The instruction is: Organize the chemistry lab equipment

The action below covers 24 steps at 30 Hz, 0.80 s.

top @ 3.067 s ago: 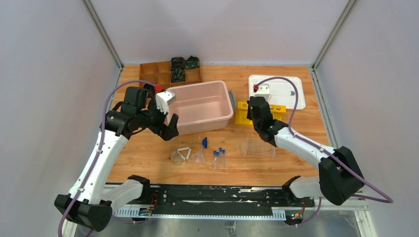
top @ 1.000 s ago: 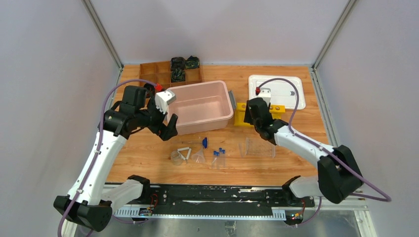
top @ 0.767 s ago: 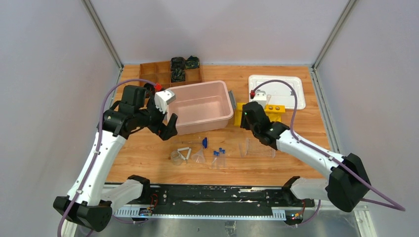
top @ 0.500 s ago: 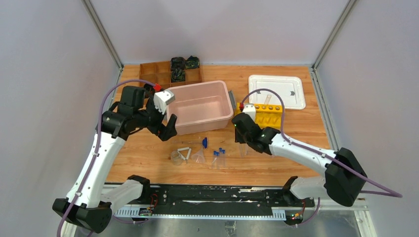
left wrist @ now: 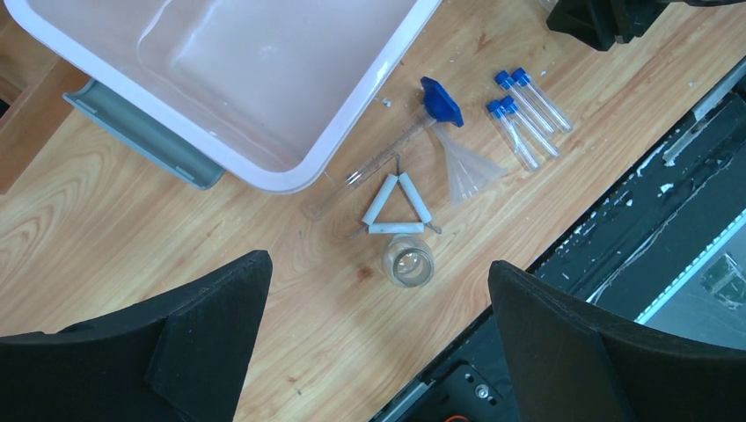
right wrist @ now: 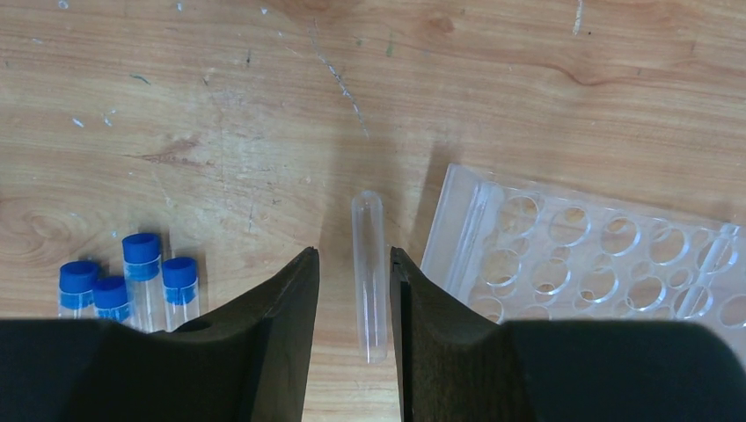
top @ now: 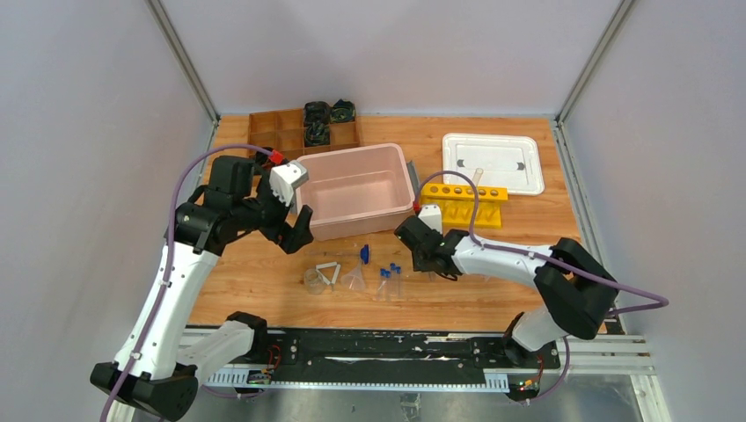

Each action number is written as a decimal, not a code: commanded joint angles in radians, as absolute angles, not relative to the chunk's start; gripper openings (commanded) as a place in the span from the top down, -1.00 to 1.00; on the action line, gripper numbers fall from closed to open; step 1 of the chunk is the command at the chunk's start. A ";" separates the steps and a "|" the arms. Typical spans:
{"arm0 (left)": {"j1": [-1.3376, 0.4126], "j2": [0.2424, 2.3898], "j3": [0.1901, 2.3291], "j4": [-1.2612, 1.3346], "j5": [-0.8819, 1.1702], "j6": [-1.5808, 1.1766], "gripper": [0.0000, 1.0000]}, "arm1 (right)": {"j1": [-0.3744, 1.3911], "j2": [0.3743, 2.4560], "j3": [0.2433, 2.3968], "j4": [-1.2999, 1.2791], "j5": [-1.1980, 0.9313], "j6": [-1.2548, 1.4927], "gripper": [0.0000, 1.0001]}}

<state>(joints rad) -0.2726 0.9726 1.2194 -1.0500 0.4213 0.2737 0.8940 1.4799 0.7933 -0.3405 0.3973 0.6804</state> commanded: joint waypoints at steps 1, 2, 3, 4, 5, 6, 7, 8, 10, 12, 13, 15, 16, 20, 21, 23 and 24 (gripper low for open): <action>-0.277 0.957 1.249 -1.059 0.414 0.277 -1.00 | 0.909 1.517 0.798 -0.370 0.440 0.717 0.23; -0.277 0.956 1.249 -1.058 0.413 0.278 -1.00 | 0.909 1.525 0.798 -0.368 0.437 0.720 0.25; -0.276 0.955 1.249 -1.059 0.412 0.279 -1.00 | 0.908 1.534 0.798 -0.360 0.431 0.721 0.28; -0.276 0.953 1.248 -1.059 0.411 0.280 -1.00 | 0.909 1.543 0.798 -0.356 0.423 0.722 0.31; -0.276 0.951 1.248 -1.058 0.410 0.282 -1.00 | 0.908 1.550 0.798 -0.351 0.415 0.725 0.35; -0.276 0.949 1.248 -1.058 0.410 0.283 -1.00 | 0.909 1.555 0.798 -0.345 0.405 0.727 0.38; -0.277 0.947 1.249 -1.058 0.406 0.282 -1.00 | 0.909 1.558 0.797 -0.334 0.395 0.728 0.42; -0.276 0.946 1.251 -1.058 0.400 0.282 -1.00 | 0.908 1.558 0.794 -0.323 0.378 0.729 0.48; -0.276 0.949 1.258 -1.058 0.383 0.278 -1.00 | 0.909 1.553 0.791 -0.310 0.366 0.733 0.62; -0.276 0.956 1.263 -1.058 0.368 0.269 -1.00 | 0.907 1.545 0.796 -0.312 0.364 0.733 0.81; -0.277 0.957 1.265 -1.058 0.365 0.267 -1.00 | 0.907 1.539 0.799 -0.316 0.363 0.734 0.92; -0.276 0.956 1.266 -1.058 0.371 0.266 -1.00 | 0.907 1.512 0.813 -0.334 0.364 0.734 1.00; -0.276 0.955 1.267 -1.058 0.377 0.264 -1.00 | 0.907 1.491 0.821 -0.346 0.367 0.736 1.00; -0.276 0.955 1.269 -1.057 0.409 0.255 -1.00 | 0.908 1.362 0.857 -0.401 0.384 0.736 1.00; -0.276 0.957 1.275 -1.057 0.408 0.248 -1.00 | 0.910 1.310 0.860 -0.399 0.383 0.730 1.00; -0.277 0.963 1.296 -1.058 0.393 0.230 -1.00 | 0.914 1.202 0.854 -0.358 0.369 0.710 1.00; -0.276 0.965 1.308 -1.057 0.388 0.222 -1.00 | 0.916 1.151 0.852 -0.318 0.356 0.701 1.00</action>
<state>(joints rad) -0.2726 0.9657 1.2465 -1.0569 0.3874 0.2565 0.8967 1.3361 0.8120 -0.3618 0.3645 0.7162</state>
